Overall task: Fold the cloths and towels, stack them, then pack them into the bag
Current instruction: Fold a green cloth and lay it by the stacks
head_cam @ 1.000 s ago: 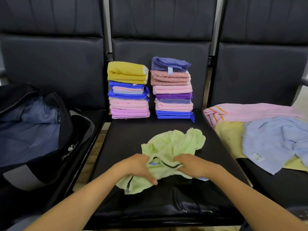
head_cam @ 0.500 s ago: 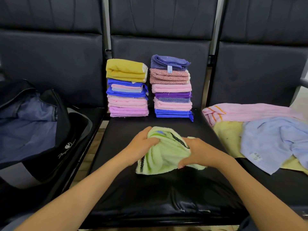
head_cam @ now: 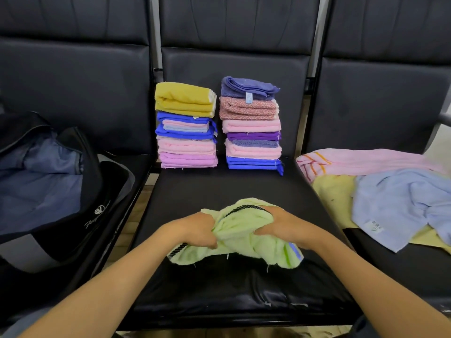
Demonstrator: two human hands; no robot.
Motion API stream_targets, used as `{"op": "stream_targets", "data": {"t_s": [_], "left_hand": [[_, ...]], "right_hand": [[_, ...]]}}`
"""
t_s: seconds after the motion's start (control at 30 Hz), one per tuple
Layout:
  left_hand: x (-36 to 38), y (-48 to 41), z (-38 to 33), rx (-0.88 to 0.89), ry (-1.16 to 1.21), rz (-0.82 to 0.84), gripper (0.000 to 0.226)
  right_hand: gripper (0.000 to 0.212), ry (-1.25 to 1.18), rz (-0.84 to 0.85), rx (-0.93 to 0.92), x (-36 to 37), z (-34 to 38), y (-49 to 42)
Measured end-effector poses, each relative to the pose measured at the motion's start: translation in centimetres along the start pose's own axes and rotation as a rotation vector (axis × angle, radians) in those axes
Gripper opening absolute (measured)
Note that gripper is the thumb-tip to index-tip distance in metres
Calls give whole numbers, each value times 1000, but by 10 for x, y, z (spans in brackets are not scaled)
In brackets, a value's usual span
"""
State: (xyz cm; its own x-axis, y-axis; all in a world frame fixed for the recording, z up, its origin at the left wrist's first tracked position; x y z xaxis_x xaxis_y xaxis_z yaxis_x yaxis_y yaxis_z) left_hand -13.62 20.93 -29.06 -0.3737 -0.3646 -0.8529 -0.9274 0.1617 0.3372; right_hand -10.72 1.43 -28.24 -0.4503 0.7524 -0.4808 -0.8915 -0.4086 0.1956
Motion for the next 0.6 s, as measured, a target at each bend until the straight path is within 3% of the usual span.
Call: {"op": "stream_targets", "data": {"t_s": [0.07, 0.17, 0.23, 0.43, 0.53, 0.6], "left_hand": [[-7, 0, 0, 2, 279, -34, 14], [-18, 7, -12, -11, 838, -24, 37], [-21, 11, -22, 20, 1006, 3, 37], [-32, 18, -28, 70, 1048, 56, 34], [-29, 18, -25, 41, 963, 140, 39], [-23, 15, -22, 25, 827, 176, 39]], "right_hand": [[66, -21, 48, -5, 0, 0, 0], [68, 32, 123, -29, 6, 5, 4], [59, 95, 101, -67, 11, 7, 3], [13, 427, -172, -113, -11, 19, 1], [24, 541, -325, -181, -27, 19, -3], [27, 308, -369, -151, -35, 18, -3]]}}
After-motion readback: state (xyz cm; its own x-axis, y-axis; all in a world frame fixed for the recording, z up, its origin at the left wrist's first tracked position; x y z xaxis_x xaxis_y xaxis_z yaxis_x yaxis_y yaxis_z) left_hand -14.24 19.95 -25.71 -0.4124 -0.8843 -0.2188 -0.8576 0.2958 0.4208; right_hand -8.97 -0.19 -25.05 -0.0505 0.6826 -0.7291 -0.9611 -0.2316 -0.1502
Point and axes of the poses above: each hand's wrist, its own y-axis away from the middle knuckle, its own x-axis out of the palm, z = x × y, the point moved 4 cm from there along -y, towards the middle knuckle, and after that the axes turned 9 degrees about -z, right-handed, at the moved point
